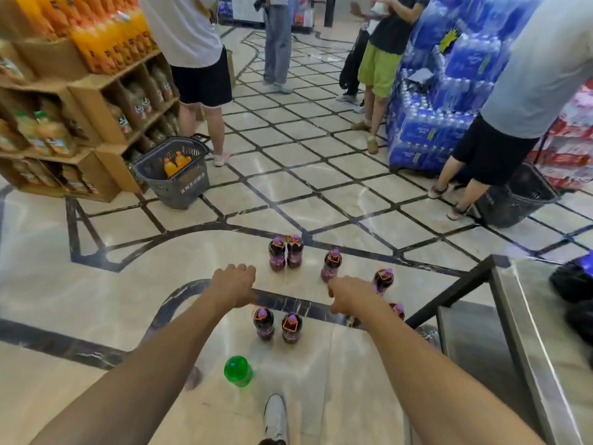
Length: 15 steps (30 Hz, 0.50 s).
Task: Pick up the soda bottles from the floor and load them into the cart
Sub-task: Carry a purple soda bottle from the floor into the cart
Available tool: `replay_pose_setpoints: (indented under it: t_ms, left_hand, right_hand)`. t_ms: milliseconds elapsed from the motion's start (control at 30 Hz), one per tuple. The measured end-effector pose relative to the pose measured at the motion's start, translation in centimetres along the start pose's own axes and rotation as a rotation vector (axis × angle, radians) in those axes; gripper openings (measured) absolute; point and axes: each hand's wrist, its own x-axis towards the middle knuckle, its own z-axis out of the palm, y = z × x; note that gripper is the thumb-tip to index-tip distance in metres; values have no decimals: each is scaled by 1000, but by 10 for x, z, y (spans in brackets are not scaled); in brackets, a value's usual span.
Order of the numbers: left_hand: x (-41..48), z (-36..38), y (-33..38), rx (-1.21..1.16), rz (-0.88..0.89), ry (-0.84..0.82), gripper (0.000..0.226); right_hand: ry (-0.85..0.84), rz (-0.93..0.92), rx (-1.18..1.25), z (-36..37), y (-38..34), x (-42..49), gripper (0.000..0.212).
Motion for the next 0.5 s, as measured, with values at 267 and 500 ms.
replay_pose_setpoints:
  t_ms: [267, 500]
  left_hand:
    - [54, 101, -9, -235, -130, -227, 60]
    - [142, 239, -9, -475, -212, -431, 73]
  right_hand:
    - [-186, 24, 163, 73, 29, 80, 43]
    - [-365, 124, 336, 205, 61, 193, 47]
